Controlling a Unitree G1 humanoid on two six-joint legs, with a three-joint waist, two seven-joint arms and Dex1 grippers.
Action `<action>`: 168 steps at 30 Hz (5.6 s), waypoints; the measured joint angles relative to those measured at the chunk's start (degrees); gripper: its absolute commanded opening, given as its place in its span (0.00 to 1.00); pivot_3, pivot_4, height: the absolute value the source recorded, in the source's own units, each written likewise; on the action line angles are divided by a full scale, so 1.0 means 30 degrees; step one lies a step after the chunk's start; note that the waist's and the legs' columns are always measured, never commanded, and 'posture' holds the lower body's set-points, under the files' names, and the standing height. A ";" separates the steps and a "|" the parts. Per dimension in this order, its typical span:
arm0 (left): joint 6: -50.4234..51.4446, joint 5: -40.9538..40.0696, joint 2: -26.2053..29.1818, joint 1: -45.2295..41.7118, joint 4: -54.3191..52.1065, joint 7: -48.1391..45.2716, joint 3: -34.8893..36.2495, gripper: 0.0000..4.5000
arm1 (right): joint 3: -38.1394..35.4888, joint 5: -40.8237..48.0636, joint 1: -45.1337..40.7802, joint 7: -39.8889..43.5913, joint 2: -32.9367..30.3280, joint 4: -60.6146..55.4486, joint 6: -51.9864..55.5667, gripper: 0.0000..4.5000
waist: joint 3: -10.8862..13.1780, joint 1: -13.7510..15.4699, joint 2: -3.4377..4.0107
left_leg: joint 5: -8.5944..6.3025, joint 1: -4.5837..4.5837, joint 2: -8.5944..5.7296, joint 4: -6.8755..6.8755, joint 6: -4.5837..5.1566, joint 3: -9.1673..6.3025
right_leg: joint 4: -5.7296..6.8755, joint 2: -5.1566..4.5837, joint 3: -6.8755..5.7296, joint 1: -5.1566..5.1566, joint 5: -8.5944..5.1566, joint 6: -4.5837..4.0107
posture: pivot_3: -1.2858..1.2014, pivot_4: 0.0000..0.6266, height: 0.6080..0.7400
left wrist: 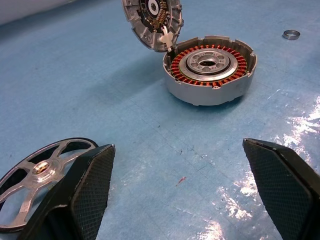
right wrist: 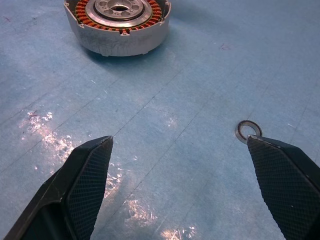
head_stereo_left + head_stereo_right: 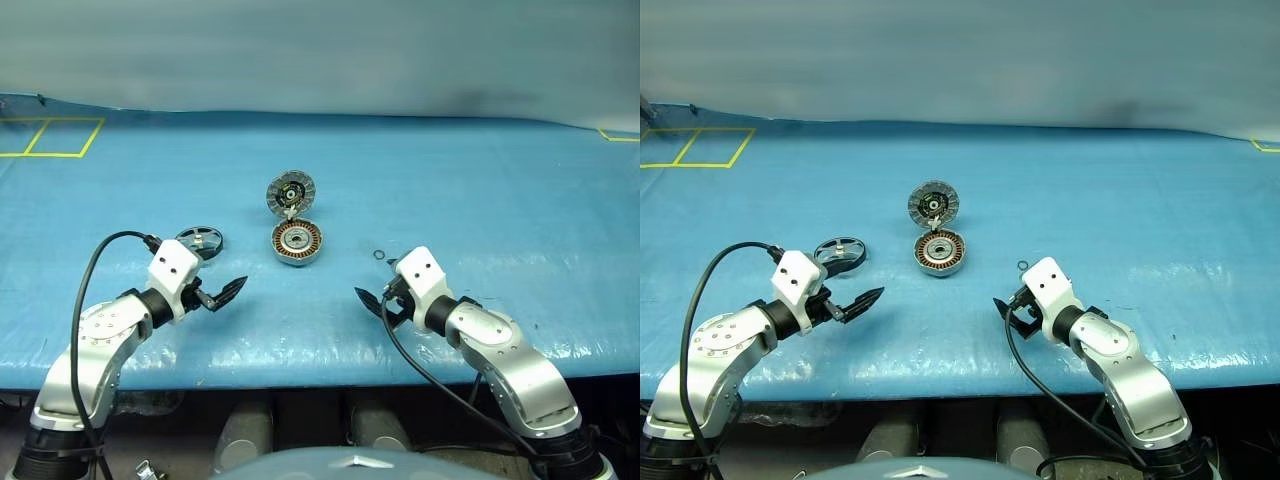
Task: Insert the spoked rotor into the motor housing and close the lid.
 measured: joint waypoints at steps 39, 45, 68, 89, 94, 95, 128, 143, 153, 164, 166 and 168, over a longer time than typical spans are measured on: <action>-0.0012 0.0015 -0.0001 -0.0247 0.0055 -0.0082 0.0003 0.99 | 0.1439 -0.0577 -0.1818 0.1535 -0.1984 0.0044 0.0067 1.00 | 0.0018 -0.0064 0.0000 | 0.0000 0.0002 -0.0001 0.0020 0.0002 0.0007 | -0.0002 -0.0005 0.0003 -0.0005 -0.0001 0.0002 | 0.52 0.24 1.00; -0.0033 0.0051 -0.0019 -0.0329 0.0228 -0.0076 -0.0051 0.99 | 0.5045 -0.1979 -0.8129 0.6171 -0.4964 0.1641 -0.0151 1.00 | 0.0062 -0.0209 -0.0028 | 0.0009 0.0012 0.0008 0.0043 0.0007 0.0012 | -0.0008 -0.0002 -0.0043 0.0005 0.0017 -0.0005 | 0.52 0.24 1.00; -0.0199 0.0252 -0.0746 0.3417 -0.2009 0.0981 0.0173 0.99 | 1.3288 -0.9359 -2.1662 1.7319 0.2214 1.9289 -1.2262 1.00 | 0.0105 -0.0211 -0.0030 | 0.0010 -0.0035 -0.0009 -0.0089 -0.0022 -0.0121 | -0.0066 -0.0034 -0.0094 -0.0060 0.0096 -0.0112 | 0.52 0.24 1.00; -0.0318 0.0252 -0.1046 0.3406 -0.2047 0.1171 0.0196 0.99 | 1.1414 -1.0678 -2.2586 1.7094 0.4338 2.3370 -1.3515 1.00 | 0.0107 -0.0262 -0.0025 | 0.0049 -0.0026 -0.0011 -0.0179 -0.0085 -0.0130 | -0.0042 -0.0019 -0.0102 -0.0104 0.0116 -0.0151 | 0.52 0.24 1.00; -0.0342 0.0255 -0.1051 0.3389 -0.2047 0.1172 0.0195 0.99 | 1.1416 -1.0940 -2.2562 1.7172 0.4869 2.3599 -1.3525 1.00 | 0.0107 -0.0272 -0.0025 | 0.0058 -0.0024 -0.0014 -0.0206 -0.0099 -0.0136 | -0.0041 -0.0018 -0.0106 -0.0109 0.0115 -0.0154 | 0.52 0.24 1.00; -0.0343 0.0255 -0.1054 0.3404 -0.2048 0.1176 0.0195 0.99 | 1.1416 -1.0992 -2.2518 1.7219 0.4951 2.3672 -1.3529 1.00 | 0.0107 -0.0269 -0.0025 | 0.0059 -0.0023 -0.0014 -0.0211 -0.0101 -0.0136 | -0.0042 -0.0019 -0.0106 -0.0109 0.0115 -0.0154 | 0.52 0.24 1.00; -0.0399 0.0255 -0.1468 0.3494 -0.2062 0.1525 -0.0010 1.00 | 1.0564 -1.2013 -1.9596 1.8654 0.4500 1.8482 -0.9207 0.44 | 0.0093 -0.0357 -0.0030 | 0.0126 0.0066 -0.0012 -0.0264 -0.0173 -0.0160 | 0.0014 -0.0001 -0.0149 -0.0060 0.0108 -0.0210 | 0.52 0.24 1.00; -0.0402 0.0272 -0.1468 0.2153 -0.1230 0.1020 -0.0664 1.00 | 1.1393 -1.2240 -1.7303 2.0016 0.2700 1.2353 -0.5423 0.44 | 0.0091 -0.0151 -0.0035 | 0.0127 0.0060 -0.0025 -0.0258 -0.0175 -0.0182 | -0.0003 -0.0011 -0.0194 -0.0029 0.0107 -0.0209 | 0.52 0.24 1.00; -0.0527 0.0326 -0.1571 0.1748 -0.0708 0.0831 -0.1174 1.00 | 1.1666 -1.2227 -1.6976 2.0234 0.2183 1.1319 -0.5064 0.60 | 0.0089 -0.0173 -0.0038 | 0.0130 0.0063 -0.0025 -0.0257 -0.0179 -0.0193 | -0.0009 -0.0012 -0.0208 -0.0018 0.0106 -0.0209 | 0.52 0.24 1.00; -0.0849 0.0338 -0.1730 0.1712 -0.0589 0.0741 -0.1343 1.00 | 1.2014 -1.1639 -1.7209 2.0259 0.2385 1.1644 -0.4340 0.86 | 0.0091 -0.0189 -0.0037 | 0.0141 0.0057 -0.0021 -0.0254 -0.0180 -0.0196 | -0.0007 -0.0011 -0.0211 -0.0024 0.0106 -0.0210 | 0.52 0.24 1.00; -0.0865 0.0338 -0.1730 0.1702 -0.0568 0.0724 -0.1344 1.00 | 1.2001 -1.1479 -1.7416 2.0354 0.2187 1.1629 -0.4340 0.86 | 0.0091 -0.0190 -0.0037 | 0.0141 0.0056 -0.0021 -0.0254 -0.0180 -0.0196 | -0.0007 -0.0011 -0.0211 -0.0027 0.0106 -0.0209 | 0.52 0.24 1.00; -0.0865 0.0337 -0.1729 0.1658 -0.0543 0.0697 -0.1354 1.00 | 1.1984 -1.1360 -1.7621 2.0417 0.1919 1.1479 -0.4345 0.86 | 0.0092 -0.0190 -0.0037 | 0.0141 0.0052 -0.0021 -0.0254 -0.0180 -0.0197 | -0.0007 -0.0011 -0.0211 -0.0029 0.0106 -0.0209 | 0.52 0.24 1.00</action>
